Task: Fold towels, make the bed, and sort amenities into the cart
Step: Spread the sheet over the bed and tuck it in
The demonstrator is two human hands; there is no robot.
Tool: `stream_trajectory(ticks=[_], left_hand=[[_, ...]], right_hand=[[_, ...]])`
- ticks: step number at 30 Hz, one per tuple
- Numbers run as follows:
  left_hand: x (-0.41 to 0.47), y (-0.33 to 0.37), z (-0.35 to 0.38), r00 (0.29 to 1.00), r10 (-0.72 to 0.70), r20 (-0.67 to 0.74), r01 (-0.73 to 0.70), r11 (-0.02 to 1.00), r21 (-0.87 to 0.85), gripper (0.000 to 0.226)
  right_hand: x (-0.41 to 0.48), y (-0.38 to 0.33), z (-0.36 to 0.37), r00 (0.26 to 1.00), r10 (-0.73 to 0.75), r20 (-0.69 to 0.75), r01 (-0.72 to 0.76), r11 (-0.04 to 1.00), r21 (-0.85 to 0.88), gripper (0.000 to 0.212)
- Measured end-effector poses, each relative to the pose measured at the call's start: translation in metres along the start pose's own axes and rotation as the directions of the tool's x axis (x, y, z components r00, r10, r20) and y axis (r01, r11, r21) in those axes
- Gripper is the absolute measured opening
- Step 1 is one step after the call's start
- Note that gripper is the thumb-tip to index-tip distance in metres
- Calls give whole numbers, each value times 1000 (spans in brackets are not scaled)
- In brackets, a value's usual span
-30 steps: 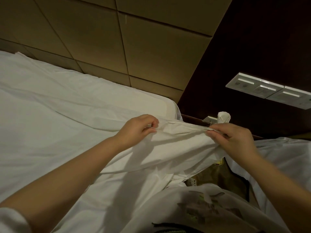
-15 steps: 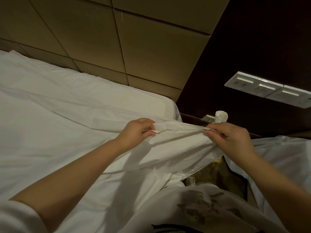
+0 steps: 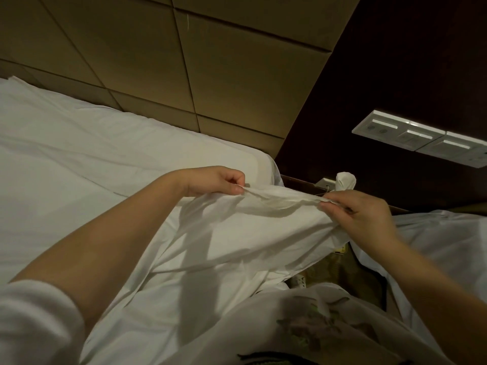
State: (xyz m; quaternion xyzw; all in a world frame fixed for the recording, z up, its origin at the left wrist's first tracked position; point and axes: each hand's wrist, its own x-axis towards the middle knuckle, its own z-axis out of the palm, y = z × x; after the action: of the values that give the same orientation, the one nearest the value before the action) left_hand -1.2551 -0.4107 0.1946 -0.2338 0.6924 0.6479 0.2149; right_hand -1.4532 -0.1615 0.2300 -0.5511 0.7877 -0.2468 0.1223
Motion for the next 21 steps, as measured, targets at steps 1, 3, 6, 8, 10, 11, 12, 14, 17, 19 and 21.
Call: stream_trajectory(ticks=[1, 3, 6, 8, 10, 11, 12, 14, 17, 19, 21], left_hand=[[-3, 0, -2, 1000, 9, 0, -9, 1000, -16, 17], [-9, 1, -6, 1000, 6, 11, -7, 1000, 21, 19], [-12, 4, -6, 999, 6, 52, -9, 998, 64, 17], [-7, 3, -1, 996, 12, 91, -14, 1000, 25, 19], [-3, 3, 4, 997, -16, 80, 17, 1000, -10, 24], [-1, 2, 5, 996, -29, 81, 32, 999, -37, 27], [-1, 1, 5, 996, -32, 79, 37, 997, -69, 28], [-3, -1, 3, 996, -27, 81, 37, 992, -120, 24], [-11, -1, -5, 999, -39, 5, 40, 992, -117, 21], [-13, -1, -8, 999, -20, -42, 20, 1000, -12, 25], [-16, -2, -7, 999, 13, -52, -8, 996, 88, 23]], right_hand=[[0, 1, 0, 1000, -6, -3, 6, 1000, -9, 20], [2, 1, 1, 1000, -16, -8, 16, 1000, -14, 27], [7, -2, 1, 1000, -18, -7, 18, 1000, 19, 50], [9, -3, 2, 999, -35, -10, 36, 999, 29, 57], [11, -3, 2, 998, -66, -19, 66, 998, 16, 55], [11, -4, 2, 997, -70, -18, 70, 997, 11, 52], [12, -4, 2, 998, -64, -18, 65, 998, 9, 49], [13, -5, 2, 999, -45, -21, 46, 999, 20, 47], [13, -3, 2, 998, -51, -31, 51, 998, 21, 55], [13, -2, 3, 998, -61, -35, 62, 998, 26, 67], [14, -2, 3, 998, -45, -40, 46, 998, 47, 67]])
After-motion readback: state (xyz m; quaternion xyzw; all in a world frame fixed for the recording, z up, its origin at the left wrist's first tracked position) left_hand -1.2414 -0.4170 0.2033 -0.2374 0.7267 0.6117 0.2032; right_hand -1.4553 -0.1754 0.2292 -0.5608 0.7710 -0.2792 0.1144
